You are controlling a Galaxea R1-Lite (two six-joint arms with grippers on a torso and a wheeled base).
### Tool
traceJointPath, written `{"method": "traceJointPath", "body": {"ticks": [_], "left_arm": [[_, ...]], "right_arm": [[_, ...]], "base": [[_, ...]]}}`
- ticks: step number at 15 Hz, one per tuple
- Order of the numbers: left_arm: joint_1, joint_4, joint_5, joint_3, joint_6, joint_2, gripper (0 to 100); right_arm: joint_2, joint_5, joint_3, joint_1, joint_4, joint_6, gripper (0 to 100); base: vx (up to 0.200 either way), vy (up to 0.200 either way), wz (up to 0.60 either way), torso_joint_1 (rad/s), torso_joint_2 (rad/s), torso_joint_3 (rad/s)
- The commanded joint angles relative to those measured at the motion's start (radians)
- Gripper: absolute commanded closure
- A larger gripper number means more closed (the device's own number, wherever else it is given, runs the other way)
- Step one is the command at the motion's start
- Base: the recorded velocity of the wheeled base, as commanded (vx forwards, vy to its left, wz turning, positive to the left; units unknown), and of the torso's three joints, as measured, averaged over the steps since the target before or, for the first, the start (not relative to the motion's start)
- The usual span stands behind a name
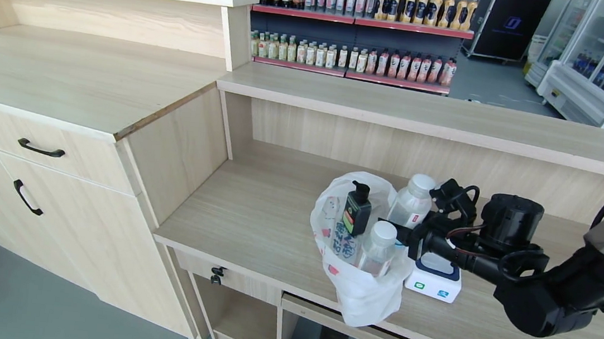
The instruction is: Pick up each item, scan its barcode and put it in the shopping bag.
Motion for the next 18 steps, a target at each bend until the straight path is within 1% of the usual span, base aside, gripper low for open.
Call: {"method": "traceJointPath", "body": {"ticks": [1, 9, 18], "left_arm": [[0.000, 0.000, 0.000, 0.000, 0.000, 0.000, 0], [0.000, 0.000, 0.000, 0.000, 0.000, 0.000, 0], [0.000, 0.000, 0.000, 0.000, 0.000, 0.000, 0]], "right_arm": [[0.036, 0.000, -0.002, 0.002, -0.018, -0.001, 100], [0.131, 0.000, -0.002, -0.006, -0.077, -0.008, 100], [0.169, 0.000, 0.002, -0.003, -0.081, -0.033, 100]], "base": [[0.000, 0.000, 0.00, 0.000, 0.00, 0.000], [0.000, 0.000, 0.00, 0.000, 0.00, 0.000], [0.000, 0.000, 0.00, 0.000, 0.00, 0.000]]}}
